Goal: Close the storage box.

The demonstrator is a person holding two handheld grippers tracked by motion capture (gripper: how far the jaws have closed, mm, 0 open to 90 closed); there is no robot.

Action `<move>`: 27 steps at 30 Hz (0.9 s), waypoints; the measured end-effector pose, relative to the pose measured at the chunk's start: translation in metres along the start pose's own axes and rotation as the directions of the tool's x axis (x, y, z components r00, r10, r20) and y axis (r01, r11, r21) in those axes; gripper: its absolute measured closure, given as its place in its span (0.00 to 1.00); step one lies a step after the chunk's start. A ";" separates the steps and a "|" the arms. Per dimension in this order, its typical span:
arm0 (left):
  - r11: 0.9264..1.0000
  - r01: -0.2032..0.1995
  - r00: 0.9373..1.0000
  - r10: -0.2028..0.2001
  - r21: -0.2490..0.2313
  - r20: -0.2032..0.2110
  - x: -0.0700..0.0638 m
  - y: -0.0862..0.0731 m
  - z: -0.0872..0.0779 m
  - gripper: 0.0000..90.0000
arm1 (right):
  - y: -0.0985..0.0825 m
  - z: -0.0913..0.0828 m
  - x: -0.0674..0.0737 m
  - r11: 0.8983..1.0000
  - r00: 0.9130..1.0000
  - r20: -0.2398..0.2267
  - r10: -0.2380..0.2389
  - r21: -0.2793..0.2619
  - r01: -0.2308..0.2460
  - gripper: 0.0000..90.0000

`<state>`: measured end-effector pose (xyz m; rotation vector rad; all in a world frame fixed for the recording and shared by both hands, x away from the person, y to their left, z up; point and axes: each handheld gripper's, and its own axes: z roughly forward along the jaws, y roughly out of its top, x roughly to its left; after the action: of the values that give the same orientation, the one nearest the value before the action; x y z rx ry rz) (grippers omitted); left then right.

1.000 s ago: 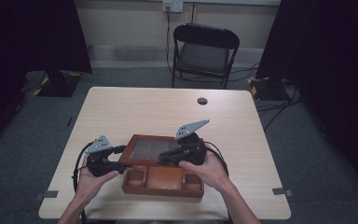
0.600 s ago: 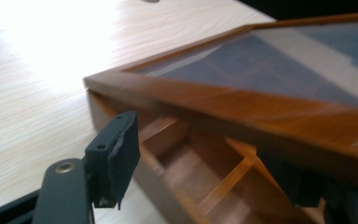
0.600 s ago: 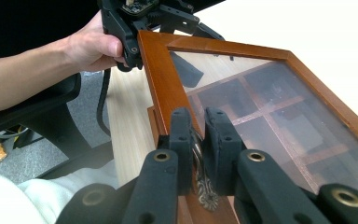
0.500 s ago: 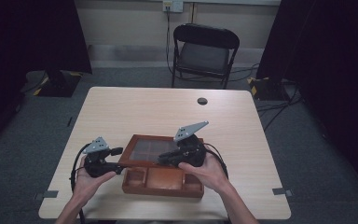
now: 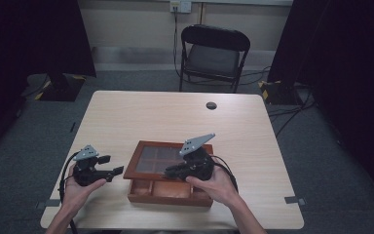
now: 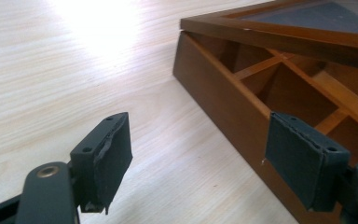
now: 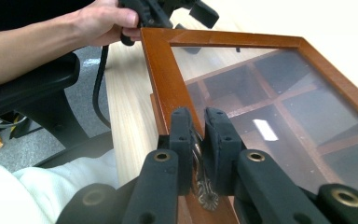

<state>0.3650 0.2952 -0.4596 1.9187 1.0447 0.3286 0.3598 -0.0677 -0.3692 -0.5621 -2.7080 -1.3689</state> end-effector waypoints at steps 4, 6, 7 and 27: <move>1.000 -0.016 0.999 0.017 0.020 -0.037 0.003 -0.002 0.001 0.26 | -0.006 0.003 0.001 1.000 1.000 -0.006 -0.001 0.005 0.001 0.92; 0.999 -0.015 0.999 0.016 0.030 -0.042 0.006 -0.003 0.003 0.26 | -0.008 0.006 0.002 1.000 1.000 -0.009 -0.008 0.010 0.008 0.92; 0.999 -0.009 0.999 0.011 0.035 -0.048 0.008 -0.003 0.004 0.26 | -0.009 0.007 0.002 1.000 1.000 -0.009 -0.003 0.013 0.003 0.92; 0.996 -0.008 0.997 0.015 0.094 -0.074 0.013 -0.012 0.010 0.23 | -0.038 0.020 0.000 0.999 0.999 -0.032 0.013 0.053 -0.011 0.91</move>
<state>0.3724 0.3019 -0.4770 2.0105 1.1152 0.3657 0.3489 -0.0722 -0.4106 -0.5458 -2.7022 -1.2876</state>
